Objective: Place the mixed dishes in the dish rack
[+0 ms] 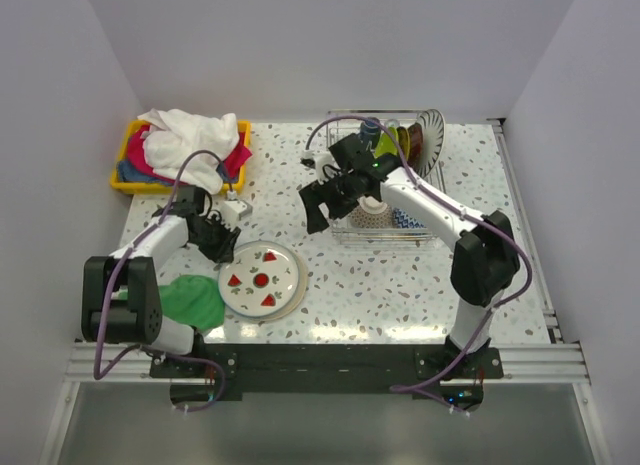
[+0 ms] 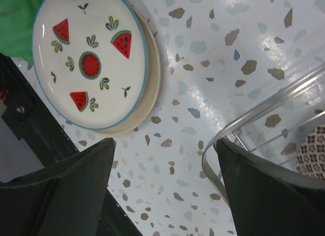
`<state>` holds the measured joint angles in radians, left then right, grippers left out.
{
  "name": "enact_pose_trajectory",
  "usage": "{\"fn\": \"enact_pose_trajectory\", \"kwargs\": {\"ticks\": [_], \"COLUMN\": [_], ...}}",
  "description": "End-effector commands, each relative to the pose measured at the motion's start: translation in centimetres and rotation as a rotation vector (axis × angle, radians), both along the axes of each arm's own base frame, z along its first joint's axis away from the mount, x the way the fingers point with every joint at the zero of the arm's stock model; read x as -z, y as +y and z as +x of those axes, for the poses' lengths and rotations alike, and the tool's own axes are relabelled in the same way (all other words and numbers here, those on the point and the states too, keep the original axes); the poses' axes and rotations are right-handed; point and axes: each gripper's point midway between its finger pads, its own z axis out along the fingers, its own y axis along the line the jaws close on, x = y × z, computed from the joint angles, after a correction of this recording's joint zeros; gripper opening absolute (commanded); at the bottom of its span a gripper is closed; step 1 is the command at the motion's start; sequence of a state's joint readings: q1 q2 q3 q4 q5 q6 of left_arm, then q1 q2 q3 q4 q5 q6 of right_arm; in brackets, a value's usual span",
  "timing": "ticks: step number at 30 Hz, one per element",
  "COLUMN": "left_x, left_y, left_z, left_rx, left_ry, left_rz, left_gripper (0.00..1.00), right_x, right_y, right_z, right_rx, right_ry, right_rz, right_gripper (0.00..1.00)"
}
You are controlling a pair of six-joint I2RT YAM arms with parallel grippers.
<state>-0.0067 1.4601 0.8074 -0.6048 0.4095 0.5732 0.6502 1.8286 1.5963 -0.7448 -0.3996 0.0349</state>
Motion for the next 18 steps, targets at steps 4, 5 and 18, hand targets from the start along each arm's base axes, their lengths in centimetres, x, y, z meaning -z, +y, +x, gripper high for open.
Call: {"fn": "enact_pose_trajectory", "kwargs": {"ticks": [4,5,18], "left_x": [0.6,0.5,-3.9], "left_y": [-0.4,-0.4,-0.3], "left_z": [-2.1,-2.0,-0.9], "left_rx": [0.037,0.036,0.127], "left_ry": [0.115,0.116,-0.031], "left_rz": [-0.075,-0.079,-0.1], "left_gripper": [0.06,0.02,0.0], "right_x": [-1.0,-0.5,4.7], "right_y": [5.3,5.7,10.8], "right_z": [0.9,0.9,-2.6], "right_rx": [-0.114,-0.151,-0.4], "right_ry": [-0.052,-0.063,0.054], "right_rz": [0.088,0.081,0.138], "right_gripper": [0.86,0.86,0.9]}}
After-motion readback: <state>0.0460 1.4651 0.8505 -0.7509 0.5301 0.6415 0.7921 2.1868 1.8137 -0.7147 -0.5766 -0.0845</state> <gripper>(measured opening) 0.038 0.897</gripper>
